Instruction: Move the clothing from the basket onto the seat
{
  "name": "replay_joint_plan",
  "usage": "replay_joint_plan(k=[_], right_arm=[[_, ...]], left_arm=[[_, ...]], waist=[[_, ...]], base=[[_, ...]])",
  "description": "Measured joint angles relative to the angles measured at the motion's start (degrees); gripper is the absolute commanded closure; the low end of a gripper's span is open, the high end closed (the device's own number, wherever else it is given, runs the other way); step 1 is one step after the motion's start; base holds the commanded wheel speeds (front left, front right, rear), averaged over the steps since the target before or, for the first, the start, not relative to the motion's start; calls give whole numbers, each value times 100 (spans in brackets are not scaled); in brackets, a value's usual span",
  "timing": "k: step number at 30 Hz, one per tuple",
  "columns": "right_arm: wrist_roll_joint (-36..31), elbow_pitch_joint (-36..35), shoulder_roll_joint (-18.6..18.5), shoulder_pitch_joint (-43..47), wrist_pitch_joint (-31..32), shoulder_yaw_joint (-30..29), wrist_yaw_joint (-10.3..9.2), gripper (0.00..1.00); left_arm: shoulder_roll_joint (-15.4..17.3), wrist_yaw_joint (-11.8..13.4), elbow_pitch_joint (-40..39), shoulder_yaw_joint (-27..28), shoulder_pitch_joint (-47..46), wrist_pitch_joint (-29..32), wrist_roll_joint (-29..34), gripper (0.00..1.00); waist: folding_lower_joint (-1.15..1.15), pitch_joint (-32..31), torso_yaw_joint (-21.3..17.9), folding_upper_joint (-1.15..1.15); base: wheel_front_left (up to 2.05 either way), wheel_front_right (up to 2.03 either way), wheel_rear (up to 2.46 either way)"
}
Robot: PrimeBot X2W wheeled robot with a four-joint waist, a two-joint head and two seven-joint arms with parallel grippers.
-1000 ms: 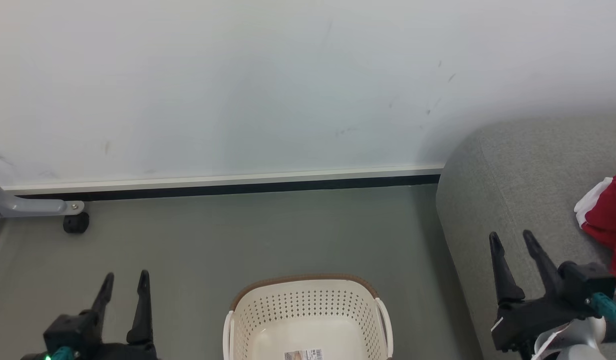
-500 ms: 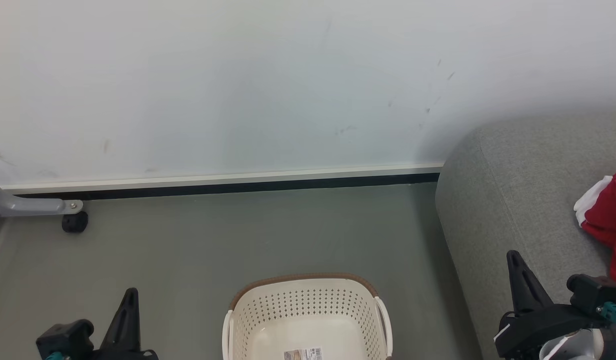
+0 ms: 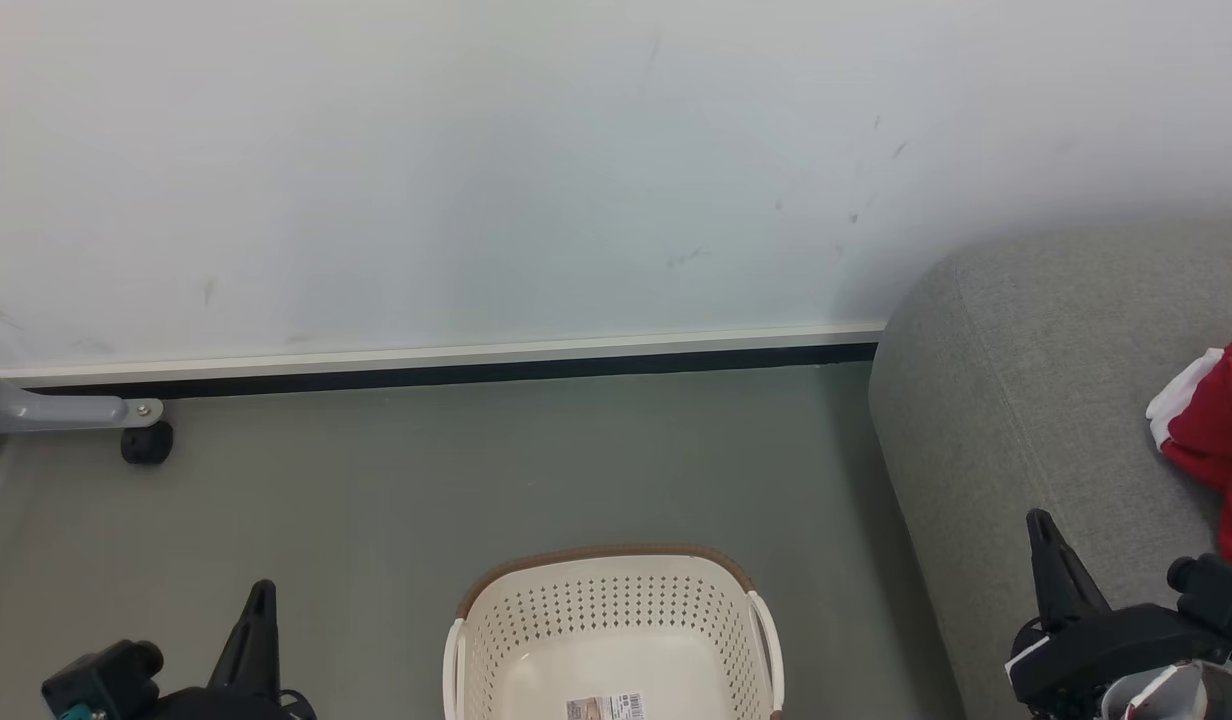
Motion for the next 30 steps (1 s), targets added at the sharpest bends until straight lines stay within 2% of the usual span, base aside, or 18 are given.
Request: replay_joint_plan(k=[30], right_arm=[[2120, 294, 361, -15, 302, -654, 405, 100]], left_arm=[[-349, -407, 302, 452, -213, 381, -1991, 100]], waist=[[0, 44, -30, 0]], base=[[0, 0, 0]])
